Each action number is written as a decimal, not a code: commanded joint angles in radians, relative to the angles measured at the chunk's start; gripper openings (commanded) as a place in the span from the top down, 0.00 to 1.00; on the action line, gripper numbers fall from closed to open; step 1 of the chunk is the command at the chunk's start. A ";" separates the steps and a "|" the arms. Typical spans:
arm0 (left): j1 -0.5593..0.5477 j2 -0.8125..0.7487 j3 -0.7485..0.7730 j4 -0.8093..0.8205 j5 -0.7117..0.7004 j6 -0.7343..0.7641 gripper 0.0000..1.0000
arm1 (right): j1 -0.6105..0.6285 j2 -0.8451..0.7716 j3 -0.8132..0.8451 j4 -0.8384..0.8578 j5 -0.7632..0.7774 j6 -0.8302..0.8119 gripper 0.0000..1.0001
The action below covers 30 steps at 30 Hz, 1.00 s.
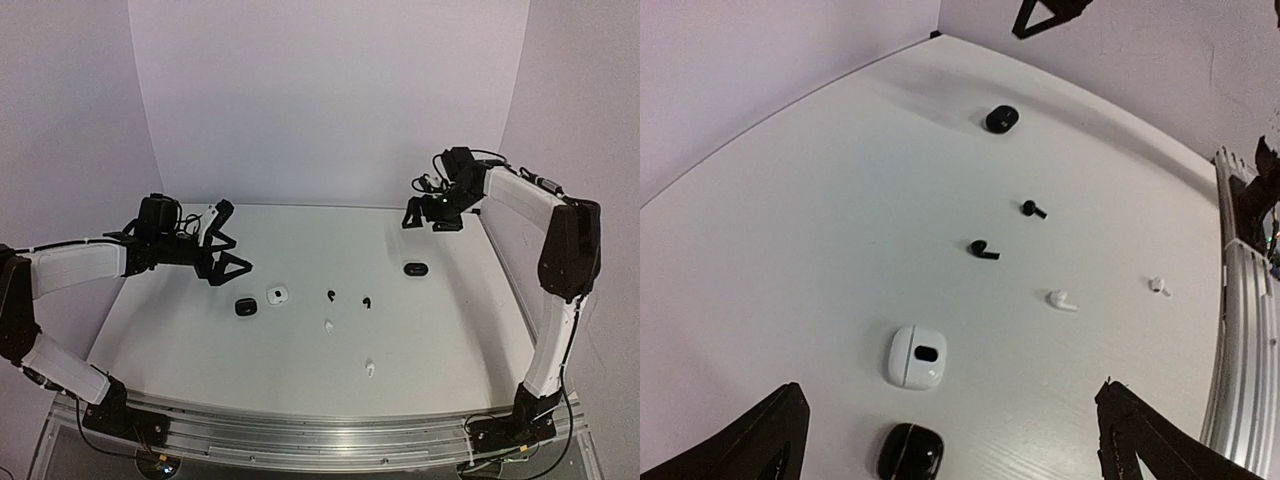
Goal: Insert the wireless bluetooth earbuds into the charging case
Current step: Pick up the charging case from the center of the board.
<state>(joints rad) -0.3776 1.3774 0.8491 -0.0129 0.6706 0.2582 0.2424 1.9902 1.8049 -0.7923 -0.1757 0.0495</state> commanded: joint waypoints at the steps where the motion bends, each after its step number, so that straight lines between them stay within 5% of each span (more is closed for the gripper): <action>1: 0.049 0.091 0.120 -0.198 0.106 0.343 0.05 | 0.125 -0.095 -0.014 0.071 0.050 -0.038 0.02; 7: 0.017 0.298 0.305 -0.367 0.119 0.471 0.11 | 0.247 -0.157 -0.098 0.234 0.047 -0.006 0.02; 14: -0.037 0.559 0.470 -0.446 -0.026 0.666 0.14 | 0.334 -0.158 -0.115 0.295 0.085 -0.001 0.02; 30: -0.094 0.687 0.476 -0.305 -0.085 0.598 0.24 | 0.365 -0.173 -0.164 0.330 0.102 0.027 0.02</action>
<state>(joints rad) -0.4687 2.0498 1.3263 -0.3881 0.6238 0.8944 0.6014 1.8679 1.6337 -0.5028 -0.0785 0.0616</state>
